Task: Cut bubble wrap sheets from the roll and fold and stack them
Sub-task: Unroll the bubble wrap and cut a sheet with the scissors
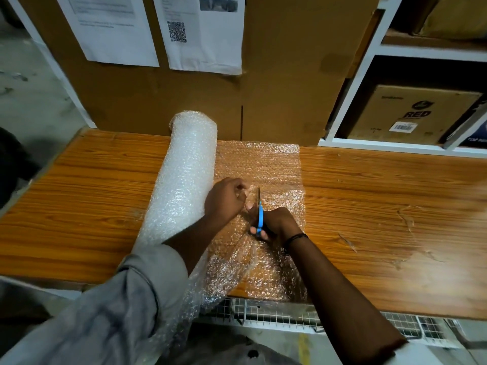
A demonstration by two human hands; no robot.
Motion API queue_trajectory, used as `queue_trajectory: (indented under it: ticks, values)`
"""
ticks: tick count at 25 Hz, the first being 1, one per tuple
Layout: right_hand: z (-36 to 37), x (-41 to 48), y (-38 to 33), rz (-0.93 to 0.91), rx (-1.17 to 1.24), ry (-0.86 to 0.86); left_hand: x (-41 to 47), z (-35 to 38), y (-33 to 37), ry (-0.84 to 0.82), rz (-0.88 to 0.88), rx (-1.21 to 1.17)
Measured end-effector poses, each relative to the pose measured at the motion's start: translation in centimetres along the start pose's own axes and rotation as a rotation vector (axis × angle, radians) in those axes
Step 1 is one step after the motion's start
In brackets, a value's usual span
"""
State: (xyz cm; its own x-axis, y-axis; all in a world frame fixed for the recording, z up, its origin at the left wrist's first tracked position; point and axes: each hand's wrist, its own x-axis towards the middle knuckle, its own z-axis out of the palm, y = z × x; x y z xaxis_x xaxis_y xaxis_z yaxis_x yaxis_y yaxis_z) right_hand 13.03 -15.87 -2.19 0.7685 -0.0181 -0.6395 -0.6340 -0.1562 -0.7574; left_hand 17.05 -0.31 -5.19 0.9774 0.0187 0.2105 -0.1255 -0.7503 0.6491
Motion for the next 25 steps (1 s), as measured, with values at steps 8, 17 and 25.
queue_trajectory:
  ticks: [8, 17, 25]
  values:
    - [-0.3, 1.2, 0.9, -0.089, 0.085, -0.014, 4.2, 1.5, -1.8, -0.157, 0.078, 0.181]
    - [1.0, 0.7, 2.6, -0.123, 0.283, -0.04, 5.3, 3.1, -4.4, -0.07, 0.202, 0.164]
    - [2.2, 1.7, -0.2, -0.168, 0.187, 0.098, 4.9, 4.0, -5.1, -0.013, 0.245, 0.124]
